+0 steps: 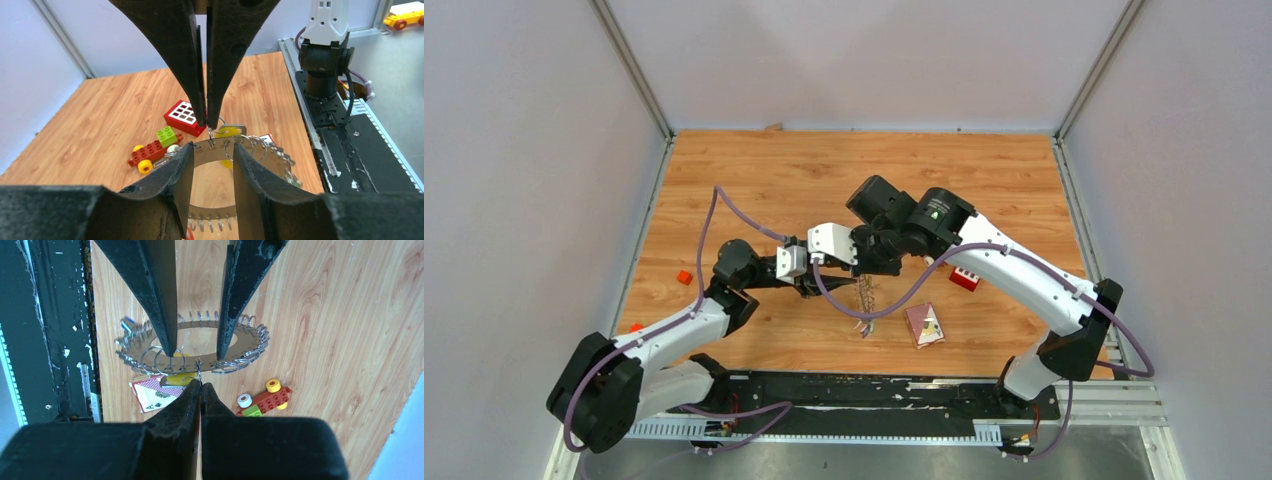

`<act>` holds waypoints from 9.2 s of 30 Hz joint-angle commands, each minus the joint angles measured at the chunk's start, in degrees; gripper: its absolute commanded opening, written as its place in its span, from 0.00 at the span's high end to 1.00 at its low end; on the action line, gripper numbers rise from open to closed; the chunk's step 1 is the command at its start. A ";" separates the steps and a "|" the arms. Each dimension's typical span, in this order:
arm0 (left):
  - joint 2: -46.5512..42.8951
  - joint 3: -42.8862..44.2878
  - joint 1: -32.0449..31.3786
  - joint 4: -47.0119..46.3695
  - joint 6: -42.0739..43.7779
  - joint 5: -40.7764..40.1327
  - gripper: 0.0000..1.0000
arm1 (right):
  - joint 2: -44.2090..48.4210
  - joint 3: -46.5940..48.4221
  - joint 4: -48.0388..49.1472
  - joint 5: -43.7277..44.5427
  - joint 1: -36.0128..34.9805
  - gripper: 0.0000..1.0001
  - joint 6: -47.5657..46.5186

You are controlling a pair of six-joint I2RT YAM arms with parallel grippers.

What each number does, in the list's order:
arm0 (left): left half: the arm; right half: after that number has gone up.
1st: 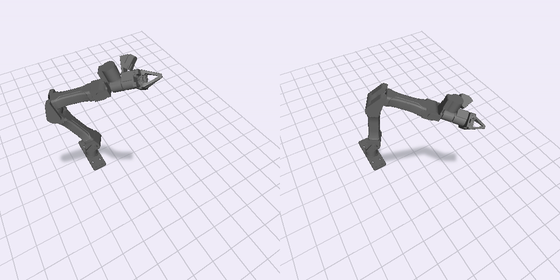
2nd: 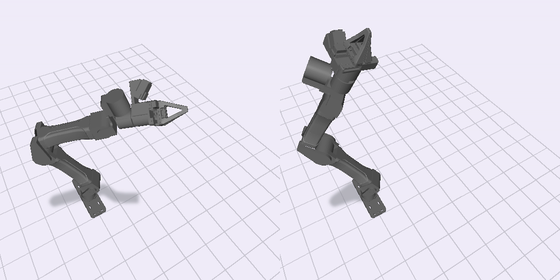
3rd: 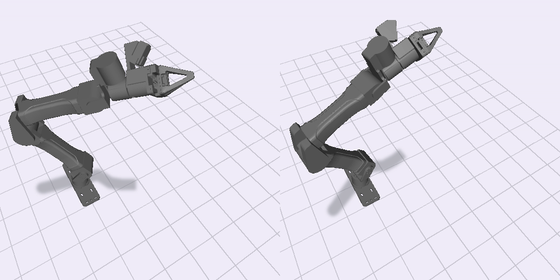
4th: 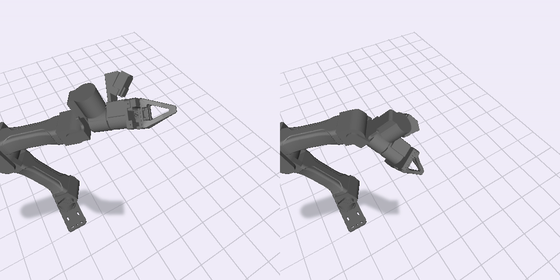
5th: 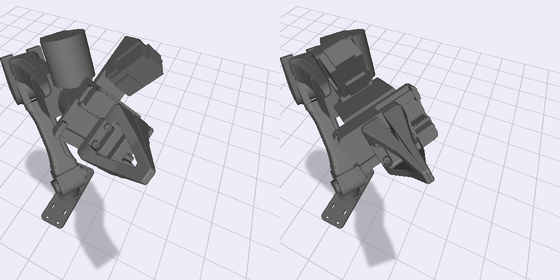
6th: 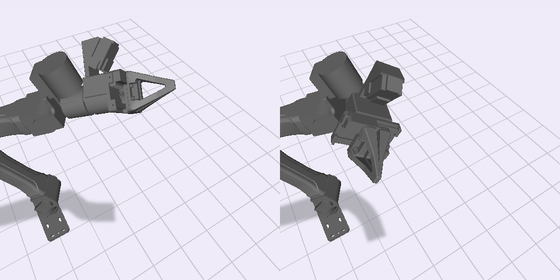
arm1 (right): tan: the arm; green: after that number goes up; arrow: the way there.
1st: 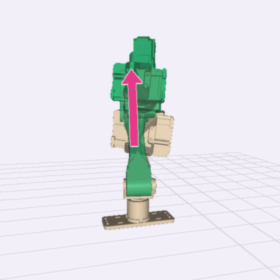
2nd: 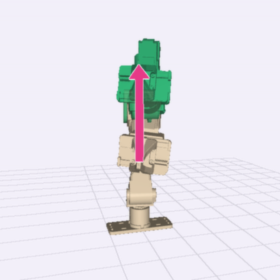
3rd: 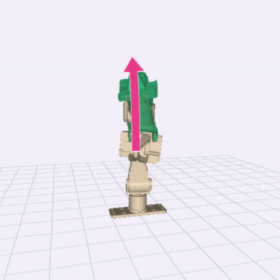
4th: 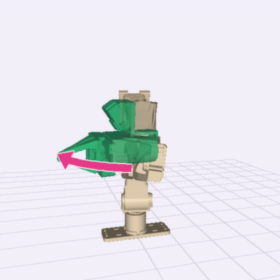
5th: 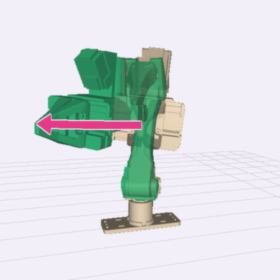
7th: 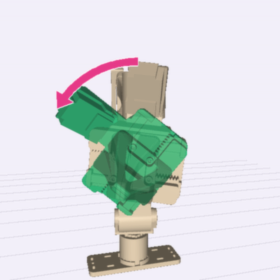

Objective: Put the keys on the keyring

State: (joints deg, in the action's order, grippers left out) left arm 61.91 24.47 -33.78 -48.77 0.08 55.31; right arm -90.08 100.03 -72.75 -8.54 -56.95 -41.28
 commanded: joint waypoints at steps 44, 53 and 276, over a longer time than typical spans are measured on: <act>2.92 1.55 -1.80 -5.50 -3.44 -4.47 0.94 | 0.68 1.92 4.42 -2.98 -0.30 1.00 3.01; 1.50 0.36 -1.75 -6.72 -5.60 -5.54 1.00 | 3.54 -1.75 7.99 -3.39 0.88 0.95 3.85; 1.88 0.50 -1.17 -8.54 -2.52 -1.42 0.55 | 1.15 2.23 0.90 -1.48 -0.18 1.00 -2.68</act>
State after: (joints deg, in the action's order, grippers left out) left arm 62.72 25.04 -34.37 -50.78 0.03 55.13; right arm -88.64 98.96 -73.56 -10.94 -56.58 -45.12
